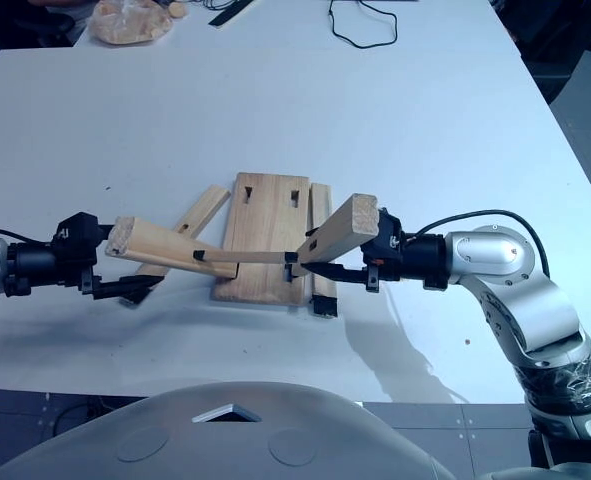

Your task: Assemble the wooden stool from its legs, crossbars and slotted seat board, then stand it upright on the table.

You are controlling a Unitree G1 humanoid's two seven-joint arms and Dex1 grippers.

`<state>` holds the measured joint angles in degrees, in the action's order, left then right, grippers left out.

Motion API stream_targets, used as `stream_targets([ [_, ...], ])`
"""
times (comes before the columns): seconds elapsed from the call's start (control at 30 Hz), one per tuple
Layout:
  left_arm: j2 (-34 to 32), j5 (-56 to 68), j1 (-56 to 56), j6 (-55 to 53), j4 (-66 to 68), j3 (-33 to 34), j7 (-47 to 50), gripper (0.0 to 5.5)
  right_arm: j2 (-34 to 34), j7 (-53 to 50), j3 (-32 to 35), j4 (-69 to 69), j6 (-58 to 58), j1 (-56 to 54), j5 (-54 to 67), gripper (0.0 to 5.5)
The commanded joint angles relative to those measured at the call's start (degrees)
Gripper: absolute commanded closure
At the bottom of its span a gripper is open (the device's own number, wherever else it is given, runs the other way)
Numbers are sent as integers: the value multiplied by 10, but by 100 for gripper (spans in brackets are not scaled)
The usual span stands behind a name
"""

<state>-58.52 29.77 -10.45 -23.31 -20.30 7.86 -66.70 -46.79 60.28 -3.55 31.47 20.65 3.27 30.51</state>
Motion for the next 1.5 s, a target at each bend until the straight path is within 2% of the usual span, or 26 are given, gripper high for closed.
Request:
stream_targets([
  [0.03,-8,-2,16,-10,1,-4,-11,140,4,-5,-6,6,14,18,5,346],
  [0.43,-14,-8,29,-12,12,-4,-31,140,15,-15,6,-7,-19,83,10,346],
  [0.8,-18,-14,51,-11,27,-12,-50,140,25,-47,-2,38,-16,83,9,346],
  [1.0,-17,-9,58,-18,18,-15,-55,140,20,-48,-20,1,-43,80,-43,346],
  [1.17,-13,-5,64,-24,11,-19,-55,140,26,-47,-30,-22,-34,65,-35,347],
  [1.5,6,13,60,-49,-49,-18,-26,140,-24,9,-76,-34,-16,23,-51,347],
])
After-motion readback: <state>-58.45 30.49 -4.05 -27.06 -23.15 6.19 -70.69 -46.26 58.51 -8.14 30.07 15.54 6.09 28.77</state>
